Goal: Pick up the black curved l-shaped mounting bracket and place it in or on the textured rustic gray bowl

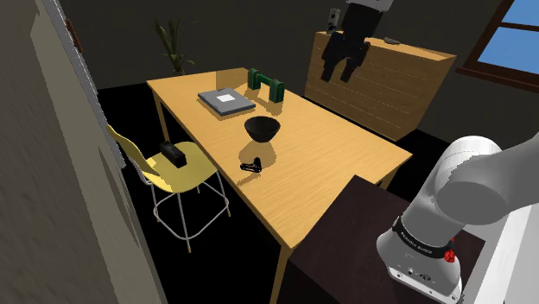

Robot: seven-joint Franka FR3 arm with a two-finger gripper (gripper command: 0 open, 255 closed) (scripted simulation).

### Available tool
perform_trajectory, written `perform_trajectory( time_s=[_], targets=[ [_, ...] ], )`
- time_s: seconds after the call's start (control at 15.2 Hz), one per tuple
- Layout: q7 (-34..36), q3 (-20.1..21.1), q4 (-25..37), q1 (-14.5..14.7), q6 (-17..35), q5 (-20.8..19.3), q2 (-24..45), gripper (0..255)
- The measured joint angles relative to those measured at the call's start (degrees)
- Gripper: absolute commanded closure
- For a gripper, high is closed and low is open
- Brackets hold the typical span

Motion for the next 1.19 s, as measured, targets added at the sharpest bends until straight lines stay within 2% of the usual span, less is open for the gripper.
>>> perform_trajectory(
  time_s=[0.2,0.53,1.19],
  targets=[
    [0.65,0.22,-1.53,-0.26,2.65,0.24,1.09,0],
    [3.75,1.47,-5.48,-0.91,12.32,1.49,6.37,0],
    [9.28,3.24,-8.38,-1.64,33.28,4.54,23.47,0]
  ],
)
